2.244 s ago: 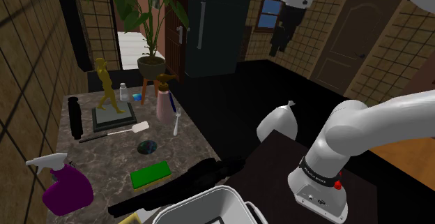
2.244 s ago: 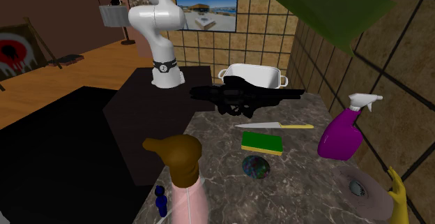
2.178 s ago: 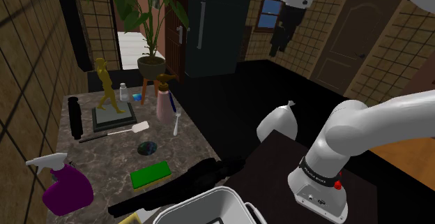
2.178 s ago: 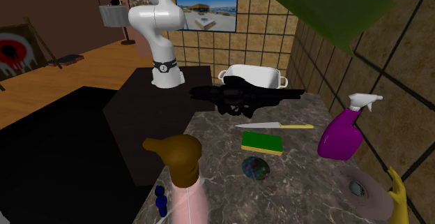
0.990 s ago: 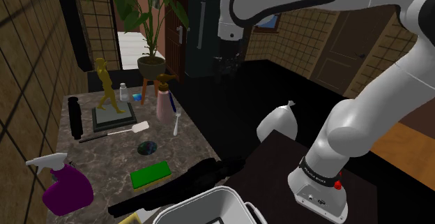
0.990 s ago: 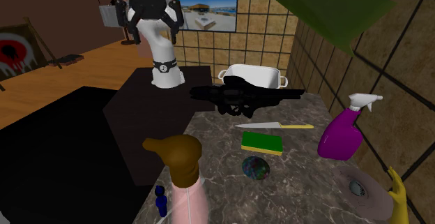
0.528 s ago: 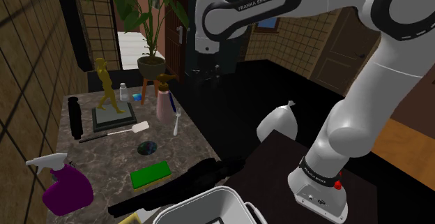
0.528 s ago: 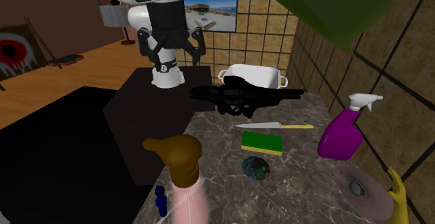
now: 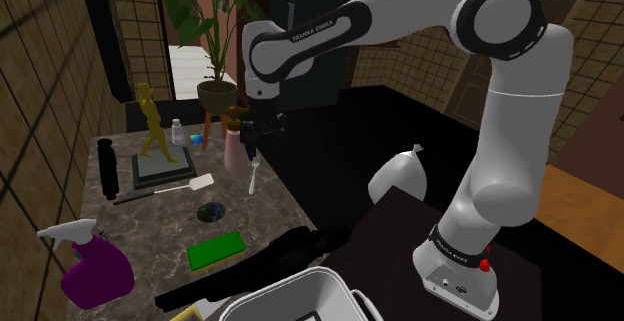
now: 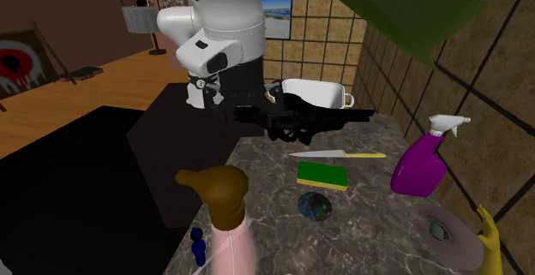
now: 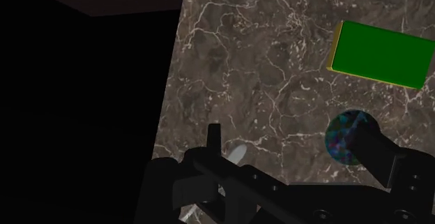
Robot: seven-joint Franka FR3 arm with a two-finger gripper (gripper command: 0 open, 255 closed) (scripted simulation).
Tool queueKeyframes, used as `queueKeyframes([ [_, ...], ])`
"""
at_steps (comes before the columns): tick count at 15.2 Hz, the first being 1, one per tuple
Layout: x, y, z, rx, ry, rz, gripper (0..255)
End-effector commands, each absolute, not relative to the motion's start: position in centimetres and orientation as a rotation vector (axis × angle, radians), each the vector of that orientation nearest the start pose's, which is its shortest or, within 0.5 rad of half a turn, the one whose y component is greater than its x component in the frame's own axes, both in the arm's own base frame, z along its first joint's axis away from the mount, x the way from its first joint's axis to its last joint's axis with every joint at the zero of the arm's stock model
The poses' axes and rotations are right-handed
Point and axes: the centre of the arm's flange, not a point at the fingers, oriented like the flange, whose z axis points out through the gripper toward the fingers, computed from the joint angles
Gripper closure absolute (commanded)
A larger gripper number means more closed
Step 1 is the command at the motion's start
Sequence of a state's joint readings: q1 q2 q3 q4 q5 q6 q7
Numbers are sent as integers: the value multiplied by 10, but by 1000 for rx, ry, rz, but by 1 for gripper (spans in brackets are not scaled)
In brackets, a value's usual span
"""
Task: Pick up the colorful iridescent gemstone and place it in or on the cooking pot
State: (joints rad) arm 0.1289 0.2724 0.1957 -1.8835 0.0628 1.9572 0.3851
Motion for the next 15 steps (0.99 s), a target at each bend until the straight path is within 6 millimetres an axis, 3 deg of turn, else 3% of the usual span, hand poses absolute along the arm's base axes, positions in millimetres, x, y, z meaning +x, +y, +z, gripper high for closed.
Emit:
queueKeyframes([
  [1, 580, 207, 334, -3075, 156, 370, 0],
  [15, 678, 306, 201, -2999, 238, 560, 0],
])
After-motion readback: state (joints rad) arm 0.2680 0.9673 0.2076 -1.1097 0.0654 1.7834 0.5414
